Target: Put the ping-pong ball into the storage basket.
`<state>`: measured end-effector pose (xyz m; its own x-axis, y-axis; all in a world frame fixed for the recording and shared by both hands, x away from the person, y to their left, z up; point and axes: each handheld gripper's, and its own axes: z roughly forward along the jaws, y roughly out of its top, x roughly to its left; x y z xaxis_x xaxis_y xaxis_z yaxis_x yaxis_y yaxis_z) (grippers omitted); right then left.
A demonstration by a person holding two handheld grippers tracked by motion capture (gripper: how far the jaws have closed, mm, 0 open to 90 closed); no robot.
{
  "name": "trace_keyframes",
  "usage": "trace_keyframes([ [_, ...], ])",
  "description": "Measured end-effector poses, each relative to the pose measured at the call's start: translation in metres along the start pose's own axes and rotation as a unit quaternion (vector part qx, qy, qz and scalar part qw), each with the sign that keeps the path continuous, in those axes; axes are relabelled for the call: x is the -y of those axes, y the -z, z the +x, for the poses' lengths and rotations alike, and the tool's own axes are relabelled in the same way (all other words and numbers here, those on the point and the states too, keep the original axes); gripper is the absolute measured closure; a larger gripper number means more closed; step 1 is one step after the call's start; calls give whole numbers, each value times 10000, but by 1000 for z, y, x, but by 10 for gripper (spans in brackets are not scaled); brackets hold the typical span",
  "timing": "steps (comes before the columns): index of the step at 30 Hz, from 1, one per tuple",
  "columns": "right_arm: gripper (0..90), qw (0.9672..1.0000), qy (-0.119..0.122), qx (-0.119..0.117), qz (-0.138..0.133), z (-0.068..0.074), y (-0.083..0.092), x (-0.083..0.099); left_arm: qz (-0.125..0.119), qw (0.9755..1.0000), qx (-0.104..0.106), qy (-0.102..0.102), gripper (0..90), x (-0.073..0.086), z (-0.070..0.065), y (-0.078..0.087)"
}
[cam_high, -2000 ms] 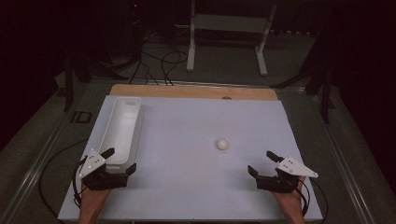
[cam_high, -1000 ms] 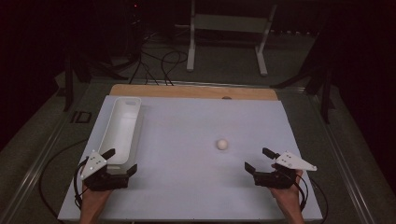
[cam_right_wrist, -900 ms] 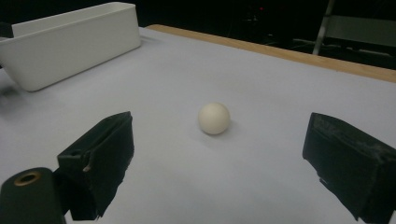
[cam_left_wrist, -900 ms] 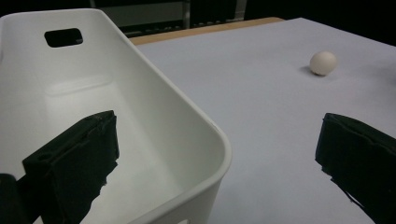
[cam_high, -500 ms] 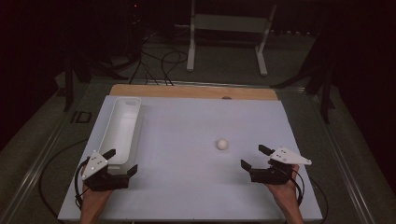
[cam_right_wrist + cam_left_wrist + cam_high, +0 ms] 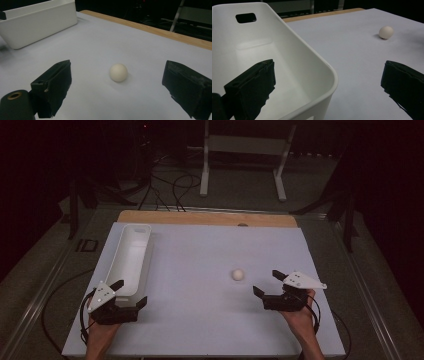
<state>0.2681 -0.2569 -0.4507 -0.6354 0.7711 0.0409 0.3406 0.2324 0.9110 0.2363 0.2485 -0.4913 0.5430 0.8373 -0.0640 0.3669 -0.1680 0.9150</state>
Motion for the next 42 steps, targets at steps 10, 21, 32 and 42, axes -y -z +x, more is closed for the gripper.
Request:
trace_keyframes([
  [10,78,9999,-30,14,109,-2,-8,-6,33,10000,2,-24,1,0,0,-1],
  [21,78,9998,-22,58,214,-2,-15,-13,39,10000,-13,-24,1,0,0,-1],
  [32,78,9993,-61,78,360,-2,-22,-17,49,10000,-34,-19,1,1,0,-1],
  [42,78,9984,-145,54,547,-5,-27,-22,45,10000,-41,-17,1,1,0,-1],
])
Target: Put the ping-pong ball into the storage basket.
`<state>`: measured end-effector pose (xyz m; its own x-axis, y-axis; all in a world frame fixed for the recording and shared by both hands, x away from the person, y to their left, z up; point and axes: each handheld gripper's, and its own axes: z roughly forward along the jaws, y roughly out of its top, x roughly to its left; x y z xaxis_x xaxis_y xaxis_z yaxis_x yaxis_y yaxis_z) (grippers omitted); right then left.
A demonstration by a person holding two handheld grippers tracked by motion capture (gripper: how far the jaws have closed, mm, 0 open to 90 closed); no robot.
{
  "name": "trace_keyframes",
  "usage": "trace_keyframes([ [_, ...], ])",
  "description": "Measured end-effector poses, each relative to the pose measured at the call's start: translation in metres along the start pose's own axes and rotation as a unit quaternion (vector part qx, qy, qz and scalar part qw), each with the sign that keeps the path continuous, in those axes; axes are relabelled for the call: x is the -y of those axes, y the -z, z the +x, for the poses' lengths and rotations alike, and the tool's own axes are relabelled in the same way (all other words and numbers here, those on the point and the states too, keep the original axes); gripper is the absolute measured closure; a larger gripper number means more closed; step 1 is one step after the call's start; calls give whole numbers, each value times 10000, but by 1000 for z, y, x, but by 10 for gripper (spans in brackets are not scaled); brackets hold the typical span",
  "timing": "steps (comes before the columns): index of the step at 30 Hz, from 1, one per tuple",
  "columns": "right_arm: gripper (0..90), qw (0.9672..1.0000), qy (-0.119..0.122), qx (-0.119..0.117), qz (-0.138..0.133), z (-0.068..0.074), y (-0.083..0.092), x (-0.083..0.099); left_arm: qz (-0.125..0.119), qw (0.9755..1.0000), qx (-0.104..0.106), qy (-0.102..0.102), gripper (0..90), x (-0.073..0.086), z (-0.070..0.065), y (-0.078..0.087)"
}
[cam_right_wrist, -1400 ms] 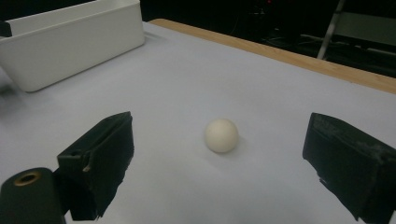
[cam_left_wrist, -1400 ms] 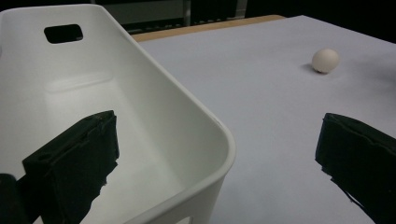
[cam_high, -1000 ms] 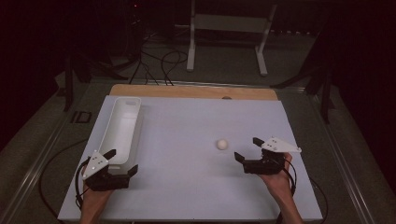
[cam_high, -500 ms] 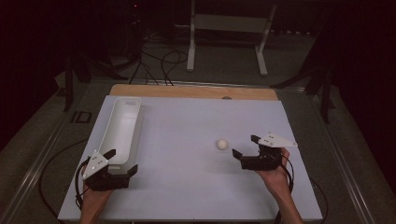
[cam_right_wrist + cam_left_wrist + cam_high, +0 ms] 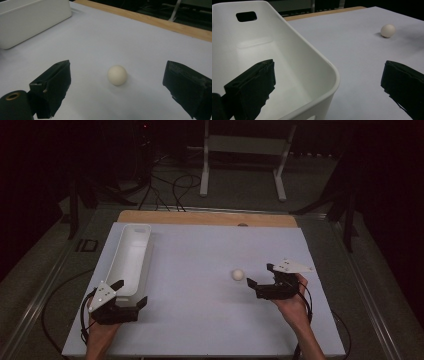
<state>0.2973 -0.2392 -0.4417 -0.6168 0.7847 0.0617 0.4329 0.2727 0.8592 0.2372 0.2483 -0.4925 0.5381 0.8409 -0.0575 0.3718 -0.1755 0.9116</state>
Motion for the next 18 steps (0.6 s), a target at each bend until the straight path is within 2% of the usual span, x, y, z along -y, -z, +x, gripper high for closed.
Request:
trace_keyframes([
  [7,78,10000,-28,-63,49,0,-3,-3,-1,10000,2,-1,1,0,0,0],
  [18,79,9997,31,38,233,0,-8,-12,0,10000,6,7,1,0,1,0],
])
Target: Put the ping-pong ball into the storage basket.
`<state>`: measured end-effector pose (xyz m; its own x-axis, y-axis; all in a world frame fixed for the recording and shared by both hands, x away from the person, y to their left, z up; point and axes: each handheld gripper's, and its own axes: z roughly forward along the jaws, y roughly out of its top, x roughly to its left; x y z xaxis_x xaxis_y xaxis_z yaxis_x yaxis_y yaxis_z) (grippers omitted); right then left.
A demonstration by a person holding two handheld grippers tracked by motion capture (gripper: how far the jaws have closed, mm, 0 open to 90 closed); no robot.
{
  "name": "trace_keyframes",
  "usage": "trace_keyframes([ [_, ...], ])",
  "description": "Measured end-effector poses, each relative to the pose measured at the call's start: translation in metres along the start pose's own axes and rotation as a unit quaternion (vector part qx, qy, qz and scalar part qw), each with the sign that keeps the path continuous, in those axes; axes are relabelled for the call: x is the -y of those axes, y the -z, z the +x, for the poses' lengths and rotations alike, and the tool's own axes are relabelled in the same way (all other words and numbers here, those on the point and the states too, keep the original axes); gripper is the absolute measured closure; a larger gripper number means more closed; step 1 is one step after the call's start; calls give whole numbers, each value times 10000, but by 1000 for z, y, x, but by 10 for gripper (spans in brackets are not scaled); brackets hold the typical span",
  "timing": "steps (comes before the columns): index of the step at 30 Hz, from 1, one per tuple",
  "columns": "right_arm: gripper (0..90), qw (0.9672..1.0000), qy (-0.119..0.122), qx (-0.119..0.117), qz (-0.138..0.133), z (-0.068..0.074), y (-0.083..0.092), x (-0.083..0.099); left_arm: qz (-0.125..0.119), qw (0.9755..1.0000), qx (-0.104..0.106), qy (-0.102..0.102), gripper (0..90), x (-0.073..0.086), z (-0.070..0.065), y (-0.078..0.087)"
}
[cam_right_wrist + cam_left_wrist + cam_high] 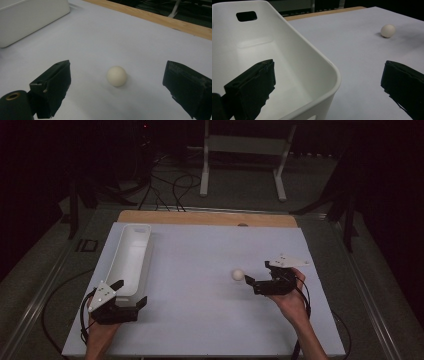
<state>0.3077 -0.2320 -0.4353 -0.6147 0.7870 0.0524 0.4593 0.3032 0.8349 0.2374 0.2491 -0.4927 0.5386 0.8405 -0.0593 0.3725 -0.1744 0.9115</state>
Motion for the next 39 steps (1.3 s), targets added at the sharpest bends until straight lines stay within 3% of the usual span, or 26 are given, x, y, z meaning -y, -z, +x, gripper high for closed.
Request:
trace_keyframes([
  [21,78,9981,238,46,568,-4,-14,-22,-10,10000,11,15,1,0,1,0],
  [39,79,9957,366,55,853,-8,-28,-33,7,10000,-2,11,1,0,1,0],
])
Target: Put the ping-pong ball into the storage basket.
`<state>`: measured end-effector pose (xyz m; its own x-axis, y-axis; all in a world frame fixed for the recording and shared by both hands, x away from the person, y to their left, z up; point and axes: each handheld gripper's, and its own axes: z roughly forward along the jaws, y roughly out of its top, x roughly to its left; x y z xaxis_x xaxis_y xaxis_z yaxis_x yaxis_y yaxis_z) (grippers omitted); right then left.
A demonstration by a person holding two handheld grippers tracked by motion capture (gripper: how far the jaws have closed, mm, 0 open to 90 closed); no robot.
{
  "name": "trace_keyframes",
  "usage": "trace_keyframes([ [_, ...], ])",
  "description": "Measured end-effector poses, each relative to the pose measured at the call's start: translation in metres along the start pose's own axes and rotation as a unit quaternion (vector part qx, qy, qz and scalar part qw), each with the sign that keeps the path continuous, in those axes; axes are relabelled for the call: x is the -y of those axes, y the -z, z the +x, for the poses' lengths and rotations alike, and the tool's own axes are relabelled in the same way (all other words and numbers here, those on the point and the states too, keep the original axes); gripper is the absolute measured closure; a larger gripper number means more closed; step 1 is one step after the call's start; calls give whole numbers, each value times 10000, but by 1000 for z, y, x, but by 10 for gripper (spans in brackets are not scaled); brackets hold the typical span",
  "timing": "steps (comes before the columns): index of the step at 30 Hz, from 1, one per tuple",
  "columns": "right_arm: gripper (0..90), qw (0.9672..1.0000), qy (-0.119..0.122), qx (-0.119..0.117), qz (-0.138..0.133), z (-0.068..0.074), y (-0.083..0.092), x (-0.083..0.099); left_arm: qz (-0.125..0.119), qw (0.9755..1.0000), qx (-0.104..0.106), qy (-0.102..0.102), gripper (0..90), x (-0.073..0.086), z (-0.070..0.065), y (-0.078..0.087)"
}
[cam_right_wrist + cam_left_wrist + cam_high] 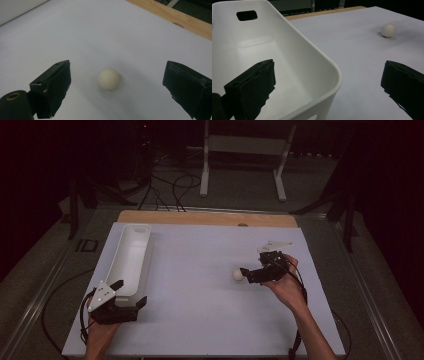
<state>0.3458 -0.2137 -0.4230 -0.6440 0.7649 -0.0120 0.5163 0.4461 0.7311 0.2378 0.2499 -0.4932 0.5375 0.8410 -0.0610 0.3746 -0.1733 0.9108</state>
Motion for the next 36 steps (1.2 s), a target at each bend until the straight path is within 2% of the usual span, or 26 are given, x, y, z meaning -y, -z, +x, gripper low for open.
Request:
trace_keyframes([
  [20,79,9992,-3,-81,401,-2,-22,-3,-8,10000,-14,6,1,0,1,1],
  [36,79,9966,-36,-175,809,-5,-41,-1,-33,10000,-23,15,1,0,2,2],
])
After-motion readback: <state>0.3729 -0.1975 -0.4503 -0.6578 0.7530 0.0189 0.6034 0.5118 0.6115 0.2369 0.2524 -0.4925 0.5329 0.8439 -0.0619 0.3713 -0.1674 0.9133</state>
